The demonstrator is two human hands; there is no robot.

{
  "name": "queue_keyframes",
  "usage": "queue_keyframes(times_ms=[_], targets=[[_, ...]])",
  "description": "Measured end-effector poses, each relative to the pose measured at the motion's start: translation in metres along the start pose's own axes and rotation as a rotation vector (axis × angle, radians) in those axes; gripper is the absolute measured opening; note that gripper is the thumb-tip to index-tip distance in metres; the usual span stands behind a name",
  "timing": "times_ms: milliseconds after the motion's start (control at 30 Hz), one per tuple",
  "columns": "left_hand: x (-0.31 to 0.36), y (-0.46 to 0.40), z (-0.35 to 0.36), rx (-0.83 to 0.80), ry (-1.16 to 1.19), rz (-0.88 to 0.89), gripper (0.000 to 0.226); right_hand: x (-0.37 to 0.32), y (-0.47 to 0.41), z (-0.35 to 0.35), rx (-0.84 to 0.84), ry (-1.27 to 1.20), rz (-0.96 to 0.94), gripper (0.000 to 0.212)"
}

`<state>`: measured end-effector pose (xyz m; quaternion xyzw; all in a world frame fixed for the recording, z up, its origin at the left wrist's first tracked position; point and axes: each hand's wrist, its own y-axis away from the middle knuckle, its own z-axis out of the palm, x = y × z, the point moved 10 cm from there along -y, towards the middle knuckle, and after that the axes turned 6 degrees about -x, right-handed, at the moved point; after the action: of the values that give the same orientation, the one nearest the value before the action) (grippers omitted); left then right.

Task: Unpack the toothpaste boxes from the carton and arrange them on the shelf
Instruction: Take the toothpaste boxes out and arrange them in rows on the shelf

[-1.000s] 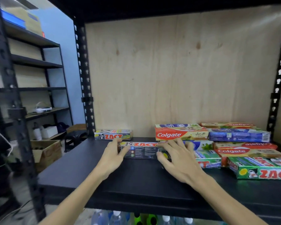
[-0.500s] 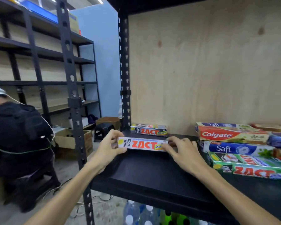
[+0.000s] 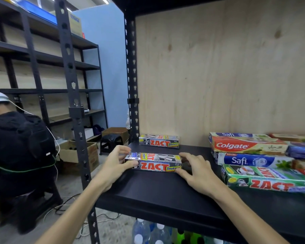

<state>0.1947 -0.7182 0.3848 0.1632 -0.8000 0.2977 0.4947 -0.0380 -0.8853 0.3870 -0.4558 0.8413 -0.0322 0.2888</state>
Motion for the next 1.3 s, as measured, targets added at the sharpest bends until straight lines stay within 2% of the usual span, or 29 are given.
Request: queue_keyframes(times_ms=[67,133,233,333,433,600,800,867,933,1000,1100,1200,1233,1300], targets=[[0.002,0.0,0.001,0.016,-0.073,0.0,0.049,-0.004,0.002,-0.002,0.007,0.0,-0.011,0.056],[0.011,0.003,-0.004,0.106,-0.236,0.019,0.051,-0.008,0.006,-0.007,0.026,-0.027,-0.02,0.048],[0.038,0.011,-0.004,0.237,-0.467,0.136,0.047,-0.021,0.013,-0.017,0.103,-0.011,-0.07,0.048],[0.051,0.015,0.016,0.126,-0.555,0.248,0.029,-0.034,0.016,-0.016,0.143,0.097,-0.127,0.056],[0.058,0.024,0.03,0.026,-0.5,0.282,0.009,-0.038,0.015,-0.014,0.127,0.103,-0.146,0.064],[0.064,0.034,0.041,-0.099,-0.43,0.23,0.03,-0.059,0.026,-0.001,-0.088,-0.035,-0.298,0.058],[0.054,0.032,0.055,-0.248,-0.458,0.134,0.064,-0.081,0.031,0.004,-0.144,0.057,-0.436,0.034],[0.05,0.028,0.057,-0.25,-0.526,0.133,0.074,-0.078,0.029,0.004,-0.161,0.041,-0.421,0.039],[0.048,0.024,0.057,-0.233,-0.557,0.163,0.069,-0.07,0.023,0.003,-0.135,0.027,-0.374,0.046],[0.049,0.021,0.055,-0.227,-0.563,0.188,0.065,-0.061,0.016,0.001,-0.062,0.035,-0.345,0.043],[0.04,0.015,0.052,-0.301,-0.481,0.13,0.068,-0.046,0.003,-0.005,0.06,0.062,-0.281,0.039],[0.027,0.007,0.044,-0.312,-0.317,0.049,0.063,-0.011,-0.017,-0.007,0.088,0.095,-0.065,0.077],[0.022,0.003,0.041,-0.298,-0.271,0.026,0.064,-0.001,-0.023,-0.005,0.06,0.054,-0.016,0.085],[0.012,-0.005,0.033,-0.24,-0.241,-0.022,0.072,0.007,-0.035,0.002,-0.014,-0.054,0.009,0.085]])
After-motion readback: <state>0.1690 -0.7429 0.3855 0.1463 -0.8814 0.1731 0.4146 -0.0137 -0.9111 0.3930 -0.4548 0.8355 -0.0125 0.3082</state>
